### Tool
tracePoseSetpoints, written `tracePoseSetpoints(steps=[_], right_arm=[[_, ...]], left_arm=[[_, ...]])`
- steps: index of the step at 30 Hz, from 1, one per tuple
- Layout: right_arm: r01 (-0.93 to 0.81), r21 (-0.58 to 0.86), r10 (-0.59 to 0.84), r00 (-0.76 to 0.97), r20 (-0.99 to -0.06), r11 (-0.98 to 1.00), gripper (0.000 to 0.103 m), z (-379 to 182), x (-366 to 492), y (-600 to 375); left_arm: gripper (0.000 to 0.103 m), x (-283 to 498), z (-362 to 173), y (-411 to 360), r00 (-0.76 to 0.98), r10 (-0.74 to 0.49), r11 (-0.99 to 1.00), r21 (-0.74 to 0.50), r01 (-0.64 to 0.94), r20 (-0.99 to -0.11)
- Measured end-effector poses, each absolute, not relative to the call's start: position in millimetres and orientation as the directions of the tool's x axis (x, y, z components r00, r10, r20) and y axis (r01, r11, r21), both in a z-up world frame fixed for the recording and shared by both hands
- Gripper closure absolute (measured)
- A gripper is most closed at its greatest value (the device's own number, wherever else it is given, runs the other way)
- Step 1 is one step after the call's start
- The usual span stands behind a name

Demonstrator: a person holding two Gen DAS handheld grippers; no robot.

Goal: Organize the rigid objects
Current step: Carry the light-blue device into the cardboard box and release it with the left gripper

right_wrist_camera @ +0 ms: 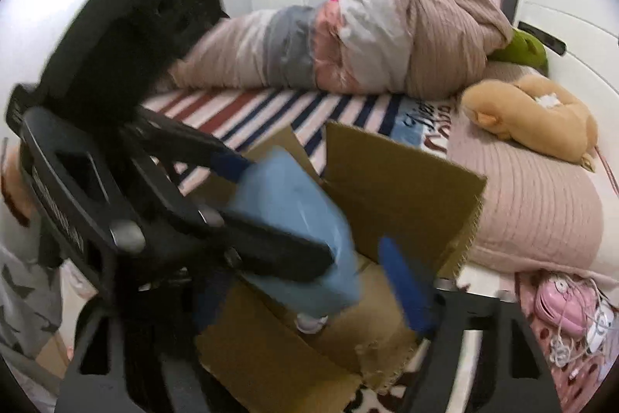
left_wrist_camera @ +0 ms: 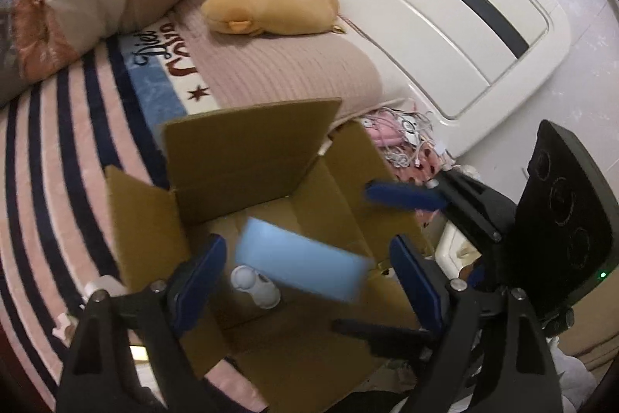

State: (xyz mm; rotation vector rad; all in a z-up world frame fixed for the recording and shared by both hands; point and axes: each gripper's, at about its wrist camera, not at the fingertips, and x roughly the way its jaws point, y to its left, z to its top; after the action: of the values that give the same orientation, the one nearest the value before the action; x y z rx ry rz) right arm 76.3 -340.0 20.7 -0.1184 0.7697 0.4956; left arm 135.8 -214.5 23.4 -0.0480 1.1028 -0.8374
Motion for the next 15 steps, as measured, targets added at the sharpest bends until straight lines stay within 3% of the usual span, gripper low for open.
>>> tracePoseSetpoints(steps=[7,15], right_arm=[[-0.509,0.051,0.411,0.629,-0.66,0.86,0.009,38,62,-325],[-0.724,0.054,0.624,0.552,-0.553,0.688,0.003,69,32,-241]], left_arm=[[0.015,119,51,-163,0.316,-0.606,0.74,-0.371,0.561,-0.73],[0.014,91,60,-46,0.568,-0.421,0.891,-0.207,0.403,-0.707]])
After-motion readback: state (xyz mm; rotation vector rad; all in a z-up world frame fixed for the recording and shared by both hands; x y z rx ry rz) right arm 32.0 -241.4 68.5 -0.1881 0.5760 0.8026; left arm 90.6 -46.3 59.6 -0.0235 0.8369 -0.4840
